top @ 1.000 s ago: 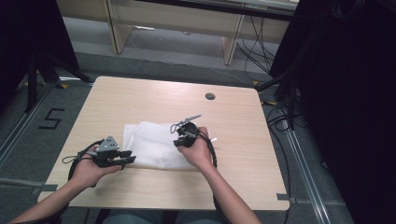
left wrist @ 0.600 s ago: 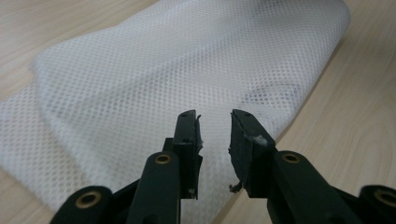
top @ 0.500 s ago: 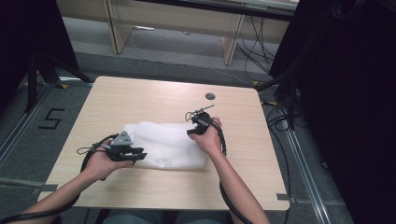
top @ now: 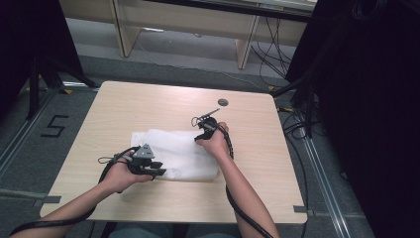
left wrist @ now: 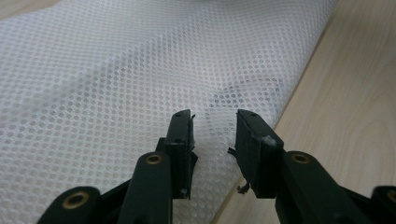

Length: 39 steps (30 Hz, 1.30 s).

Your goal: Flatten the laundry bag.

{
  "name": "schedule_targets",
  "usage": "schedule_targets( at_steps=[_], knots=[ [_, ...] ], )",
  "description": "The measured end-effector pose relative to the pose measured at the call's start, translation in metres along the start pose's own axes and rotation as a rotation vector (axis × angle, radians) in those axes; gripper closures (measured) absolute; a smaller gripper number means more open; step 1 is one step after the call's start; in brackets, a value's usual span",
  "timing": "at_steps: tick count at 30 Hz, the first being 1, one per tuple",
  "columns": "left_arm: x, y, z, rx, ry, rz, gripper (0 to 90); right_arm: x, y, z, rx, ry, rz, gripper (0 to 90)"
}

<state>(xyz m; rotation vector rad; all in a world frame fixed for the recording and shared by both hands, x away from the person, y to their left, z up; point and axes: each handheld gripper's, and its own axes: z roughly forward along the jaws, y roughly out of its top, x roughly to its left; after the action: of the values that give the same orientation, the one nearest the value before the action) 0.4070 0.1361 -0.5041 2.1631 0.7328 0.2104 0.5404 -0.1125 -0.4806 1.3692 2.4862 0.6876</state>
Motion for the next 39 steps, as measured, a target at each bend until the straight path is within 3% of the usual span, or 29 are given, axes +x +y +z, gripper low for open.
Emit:
schedule_targets(
  at_steps=[1, 2, 6, 9, 11, 13, 15, 17, 20, 24, 28, 29, 31, 32, 33, 39],
  knots=[
    [0.002, 0.0, 0.0, 0.019, -0.003, 0.025, 66.0, 0.001, 0.0, 0.004, 0.019, -0.003, -0.022, 51.0],
    [0.0, -0.001, 0.001, 0.012, 0.005, 0.004, 66.0, 0.001, 0.0, 0.004, 0.019, -0.003, -0.022, 51.0],
    [0.003, -0.006, 0.004, 0.036, 0.003, 0.01, 65.1, 0.002, 0.001, 0.008, 0.037, 0.005, -0.044, 53.4],
    [0.001, -0.007, 0.006, 0.028, 0.005, 0.008, 65.2, 0.007, 0.003, 0.008, 0.049, 0.023, -0.092, 70.9],
    [0.0, -0.008, 0.007, 0.023, 0.008, -0.008, 65.2, 0.009, 0.003, 0.007, 0.045, 0.03, -0.095, 74.1],
    [0.002, -0.008, 0.006, 0.033, 0.004, 0.018, 65.3, 0.009, 0.003, 0.008, 0.05, 0.043, -0.093, 80.8],
    [0.002, -0.008, 0.006, 0.028, 0.008, 0.017, 66.2, 0.011, 0.002, 0.007, 0.066, 0.059, -0.074, 88.0],
    [0.0, -0.009, 0.007, 0.026, 0.012, 0.006, 66.6, 0.013, 0.002, 0.007, 0.069, 0.046, -0.078, 89.7],
    [0.0, -0.008, 0.007, 0.031, 0.024, 0.029, 67.4, 0.015, 0.002, 0.005, 0.072, 0.047, -0.091, 90.0],
    [-0.002, -0.008, 0.007, 0.031, 0.035, 0.016, 68.9, 0.021, 0.005, -0.01, 0.05, 0.046, -0.118, 90.0],
    [-0.003, -0.008, 0.007, 0.036, 0.043, 0.021, 69.2, 0.027, 0.008, -0.029, 0.004, 0.087, -0.146, 90.0],
    [-0.003, -0.008, 0.007, 0.036, 0.043, 0.021, 69.4, 0.031, 0.007, -0.035, 0.006, 0.089, -0.124, 90.0],
    [-0.002, -0.007, 0.007, 0.031, 0.044, 0.026, 70.0, 0.033, 0.006, -0.039, -0.002, 0.101, -0.131, 90.0],
    [-0.001, -0.007, 0.007, 0.035, 0.046, 0.032, 70.2, 0.038, 0.004, -0.045, -0.017, 0.129, -0.129, 90.0],
    [-0.002, -0.007, 0.007, 0.033, 0.045, 0.016, 70.2, 0.038, 0.004, -0.045, -0.017, 0.129, -0.129, 90.0],
    [-0.001, -0.007, 0.007, 0.038, 0.046, 0.017, 70.7, 0.048, -0.005, -0.064, -0.045, 0.165, -0.142, 90.0]
  ],
)
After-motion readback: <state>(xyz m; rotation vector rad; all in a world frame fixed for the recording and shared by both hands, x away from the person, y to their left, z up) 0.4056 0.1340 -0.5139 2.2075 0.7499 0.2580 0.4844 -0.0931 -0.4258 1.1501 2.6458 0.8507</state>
